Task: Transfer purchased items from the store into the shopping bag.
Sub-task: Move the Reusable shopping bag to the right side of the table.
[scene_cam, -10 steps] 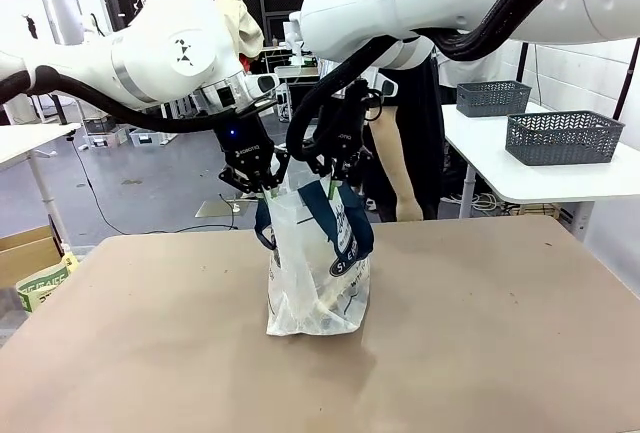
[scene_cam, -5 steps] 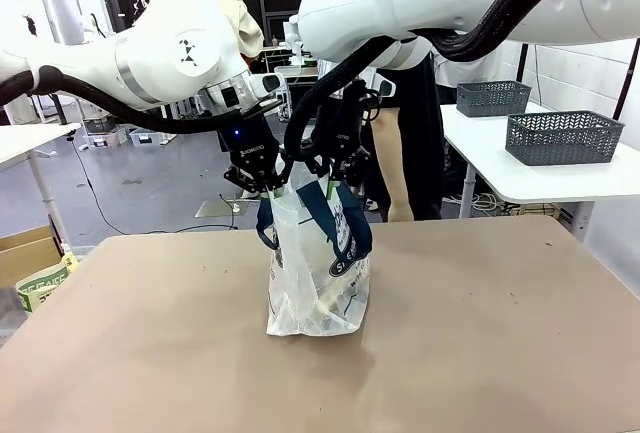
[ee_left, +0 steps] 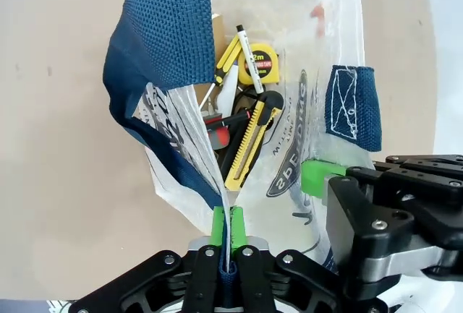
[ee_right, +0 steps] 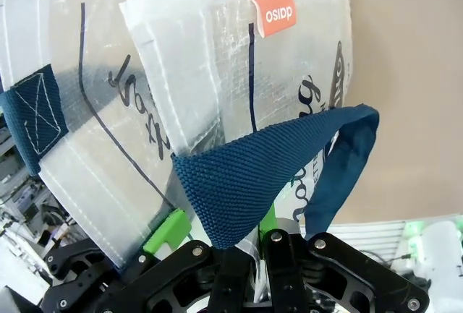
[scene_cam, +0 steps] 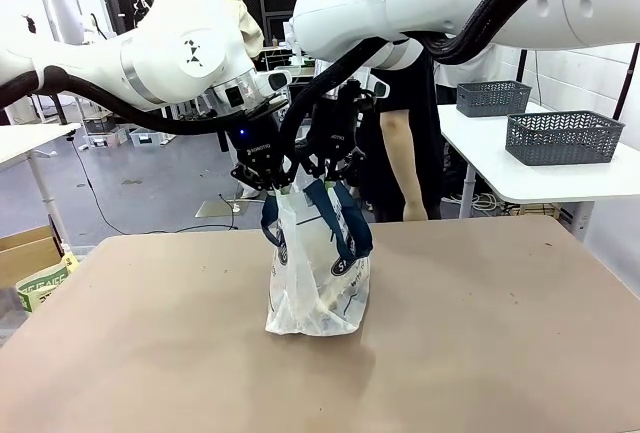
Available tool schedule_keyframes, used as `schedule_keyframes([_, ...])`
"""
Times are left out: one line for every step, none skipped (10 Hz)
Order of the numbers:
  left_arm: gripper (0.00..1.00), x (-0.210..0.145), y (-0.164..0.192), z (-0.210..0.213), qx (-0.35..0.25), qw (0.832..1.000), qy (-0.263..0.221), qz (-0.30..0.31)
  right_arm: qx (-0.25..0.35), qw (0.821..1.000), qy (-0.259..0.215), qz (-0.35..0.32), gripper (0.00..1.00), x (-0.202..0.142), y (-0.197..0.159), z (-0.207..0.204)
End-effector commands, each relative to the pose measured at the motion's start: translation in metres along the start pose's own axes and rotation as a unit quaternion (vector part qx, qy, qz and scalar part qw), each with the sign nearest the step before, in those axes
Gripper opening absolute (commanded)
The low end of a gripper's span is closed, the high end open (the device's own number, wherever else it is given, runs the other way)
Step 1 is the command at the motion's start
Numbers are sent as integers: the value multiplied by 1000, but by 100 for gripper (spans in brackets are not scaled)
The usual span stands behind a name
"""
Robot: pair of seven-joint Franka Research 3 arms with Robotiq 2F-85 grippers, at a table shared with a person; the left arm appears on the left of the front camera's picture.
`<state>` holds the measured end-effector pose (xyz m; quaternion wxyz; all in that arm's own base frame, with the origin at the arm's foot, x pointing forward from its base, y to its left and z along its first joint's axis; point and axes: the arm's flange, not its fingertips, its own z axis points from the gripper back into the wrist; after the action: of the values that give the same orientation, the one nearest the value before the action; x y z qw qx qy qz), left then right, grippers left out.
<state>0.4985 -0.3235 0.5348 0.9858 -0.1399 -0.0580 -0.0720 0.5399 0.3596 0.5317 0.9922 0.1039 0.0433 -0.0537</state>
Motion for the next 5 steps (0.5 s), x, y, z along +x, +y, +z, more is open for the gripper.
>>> schedule_keyframes([0,0,1,3,-11,1000,-15,-11,7,1000,8,8,0,2,3,3])
schedule_keyframes([0,0,1,2,-13,1000,-16,-13,9,1000,6,10,0,3,3,3])
schedule_keyframes([0,0,1,1,-14,1000,-16,-14,10,1000,3,10,0,4,3,3])
schedule_keyframes([0,0,0,1,-15,1000,-17,-15,10,1000,2,11,0,4,3,3])
schedule_keyframes([0,-1,0,1,-17,1000,-19,-15,12,1000,3,14,0,4,3,3])
